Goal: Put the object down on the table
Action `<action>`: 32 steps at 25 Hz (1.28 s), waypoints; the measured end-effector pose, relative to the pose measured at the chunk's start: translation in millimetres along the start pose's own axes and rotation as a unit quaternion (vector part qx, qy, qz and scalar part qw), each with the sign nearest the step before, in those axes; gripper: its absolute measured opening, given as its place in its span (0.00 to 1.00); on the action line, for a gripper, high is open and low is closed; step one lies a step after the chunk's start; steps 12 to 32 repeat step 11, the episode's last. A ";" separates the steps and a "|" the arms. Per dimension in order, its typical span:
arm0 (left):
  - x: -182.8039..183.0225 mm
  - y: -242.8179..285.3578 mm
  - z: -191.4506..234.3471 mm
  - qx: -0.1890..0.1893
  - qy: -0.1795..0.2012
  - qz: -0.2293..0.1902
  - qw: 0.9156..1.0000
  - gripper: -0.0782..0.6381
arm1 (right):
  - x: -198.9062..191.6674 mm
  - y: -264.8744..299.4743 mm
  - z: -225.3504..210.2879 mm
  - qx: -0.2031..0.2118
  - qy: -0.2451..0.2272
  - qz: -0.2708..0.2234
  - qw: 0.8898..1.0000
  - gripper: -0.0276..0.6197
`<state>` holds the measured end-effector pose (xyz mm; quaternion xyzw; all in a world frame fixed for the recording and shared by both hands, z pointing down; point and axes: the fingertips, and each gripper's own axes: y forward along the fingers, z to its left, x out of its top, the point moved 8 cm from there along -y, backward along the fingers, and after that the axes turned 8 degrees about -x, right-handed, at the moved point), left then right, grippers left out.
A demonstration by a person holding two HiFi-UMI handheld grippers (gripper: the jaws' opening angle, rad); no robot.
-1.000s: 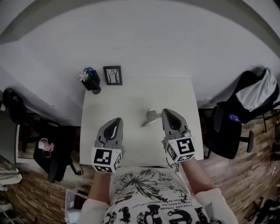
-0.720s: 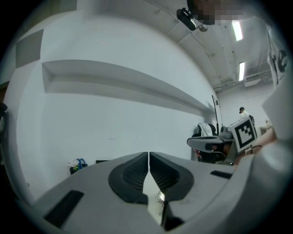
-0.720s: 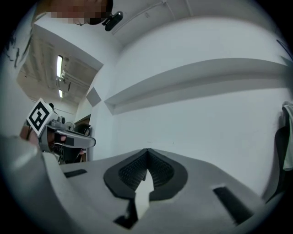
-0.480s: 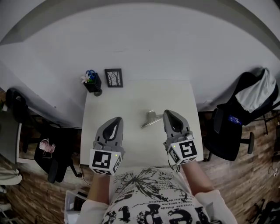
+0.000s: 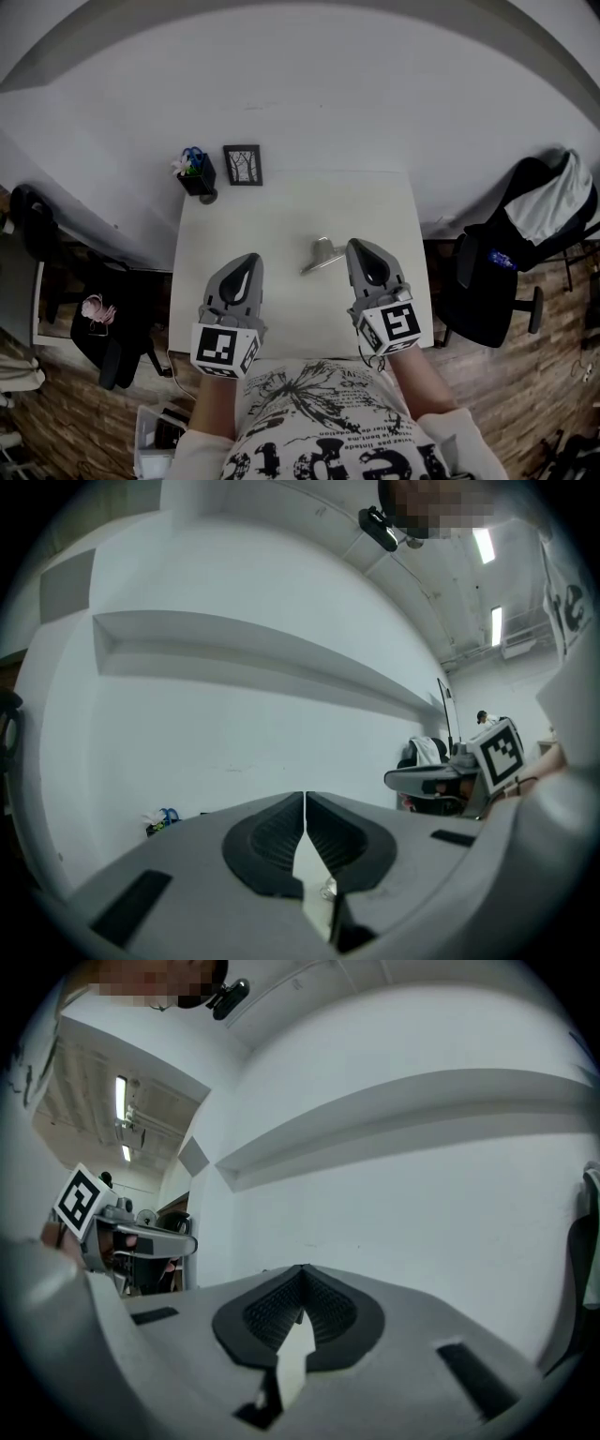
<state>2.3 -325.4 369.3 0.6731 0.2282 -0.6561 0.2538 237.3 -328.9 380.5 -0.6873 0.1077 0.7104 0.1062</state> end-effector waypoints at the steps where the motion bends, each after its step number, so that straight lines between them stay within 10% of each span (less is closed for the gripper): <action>1: -0.7 -0.1 -0.7 0.001 -0.002 0.001 1.000 0.13 | -1.1 -0.1 1.0 0.001 -0.007 0.006 1.000 0.02; 32: -9.0 3.6 -0.4 0.000 -0.008 0.018 1.000 0.13 | -15.8 4.1 6.9 0.024 -0.015 0.027 0.999 0.02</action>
